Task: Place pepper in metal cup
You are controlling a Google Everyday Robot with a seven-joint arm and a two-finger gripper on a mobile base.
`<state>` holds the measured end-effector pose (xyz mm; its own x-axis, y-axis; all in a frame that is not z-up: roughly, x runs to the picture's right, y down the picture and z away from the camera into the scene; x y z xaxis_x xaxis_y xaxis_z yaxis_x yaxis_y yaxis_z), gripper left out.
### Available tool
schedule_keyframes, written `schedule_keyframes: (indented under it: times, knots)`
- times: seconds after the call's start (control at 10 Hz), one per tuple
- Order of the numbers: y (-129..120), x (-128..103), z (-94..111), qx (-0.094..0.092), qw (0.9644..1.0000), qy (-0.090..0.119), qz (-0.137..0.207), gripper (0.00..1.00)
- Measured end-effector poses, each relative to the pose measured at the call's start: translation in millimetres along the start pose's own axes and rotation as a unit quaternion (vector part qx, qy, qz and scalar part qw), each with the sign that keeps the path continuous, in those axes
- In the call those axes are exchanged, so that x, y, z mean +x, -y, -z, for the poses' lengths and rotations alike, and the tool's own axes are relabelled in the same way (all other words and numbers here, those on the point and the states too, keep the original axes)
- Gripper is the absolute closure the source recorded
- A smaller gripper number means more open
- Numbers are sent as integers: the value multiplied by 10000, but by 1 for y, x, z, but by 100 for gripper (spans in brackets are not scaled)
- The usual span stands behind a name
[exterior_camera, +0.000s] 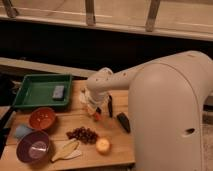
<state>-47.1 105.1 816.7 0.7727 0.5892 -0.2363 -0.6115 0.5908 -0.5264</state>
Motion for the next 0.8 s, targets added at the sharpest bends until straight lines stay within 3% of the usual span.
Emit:
schedule_keyframes:
  times: [0.3, 0.6, 0.8]
  knots:
    - [8, -1, 25, 262, 9996, 113, -65, 48]
    - [29, -3, 78, 773, 9965, 251, -193, 48]
    - [40, -2, 97, 1038, 9934, 372, -321, 44]
